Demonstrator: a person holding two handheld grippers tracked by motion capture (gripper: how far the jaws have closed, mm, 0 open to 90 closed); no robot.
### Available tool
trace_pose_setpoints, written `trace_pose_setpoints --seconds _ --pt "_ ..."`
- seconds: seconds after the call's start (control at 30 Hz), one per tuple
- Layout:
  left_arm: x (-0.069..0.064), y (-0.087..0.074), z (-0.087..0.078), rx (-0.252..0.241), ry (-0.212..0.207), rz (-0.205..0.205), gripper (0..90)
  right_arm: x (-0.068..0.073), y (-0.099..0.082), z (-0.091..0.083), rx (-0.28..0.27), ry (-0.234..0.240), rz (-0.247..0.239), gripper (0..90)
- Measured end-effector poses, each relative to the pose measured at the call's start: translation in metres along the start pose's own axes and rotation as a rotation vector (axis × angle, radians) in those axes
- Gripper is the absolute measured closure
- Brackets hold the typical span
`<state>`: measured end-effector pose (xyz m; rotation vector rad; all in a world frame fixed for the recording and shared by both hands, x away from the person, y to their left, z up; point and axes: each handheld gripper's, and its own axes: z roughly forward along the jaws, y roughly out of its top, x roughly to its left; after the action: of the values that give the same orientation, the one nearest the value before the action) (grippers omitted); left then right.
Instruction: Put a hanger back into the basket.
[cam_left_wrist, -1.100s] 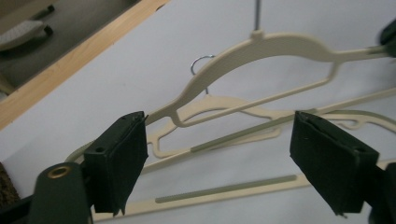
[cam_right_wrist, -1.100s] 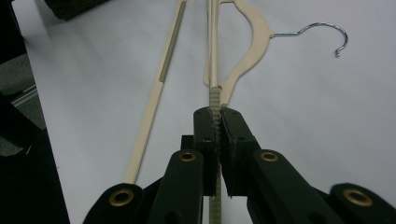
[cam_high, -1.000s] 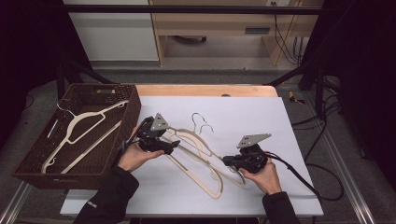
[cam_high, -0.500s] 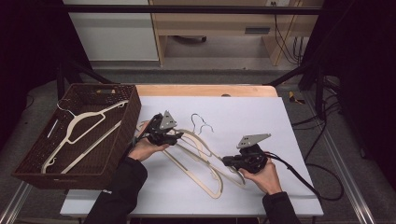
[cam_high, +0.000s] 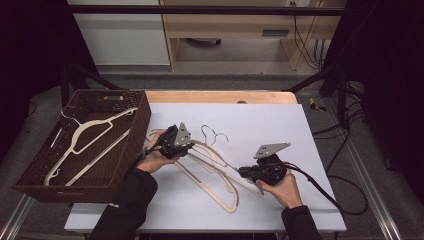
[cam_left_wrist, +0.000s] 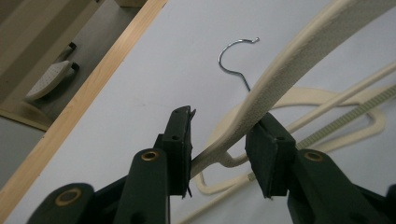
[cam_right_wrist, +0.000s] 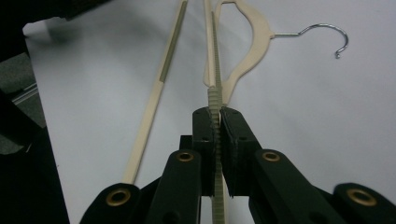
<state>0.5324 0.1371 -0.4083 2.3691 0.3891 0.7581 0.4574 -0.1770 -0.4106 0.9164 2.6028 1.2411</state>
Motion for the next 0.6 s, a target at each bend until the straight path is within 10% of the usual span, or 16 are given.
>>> trace_pose_setpoints --seconds 0.6 --pt "-0.019 0.015 -0.024 0.011 -0.043 0.114 77.5 -0.010 -0.002 -0.025 -0.212 -0.207 0.016 56.5"
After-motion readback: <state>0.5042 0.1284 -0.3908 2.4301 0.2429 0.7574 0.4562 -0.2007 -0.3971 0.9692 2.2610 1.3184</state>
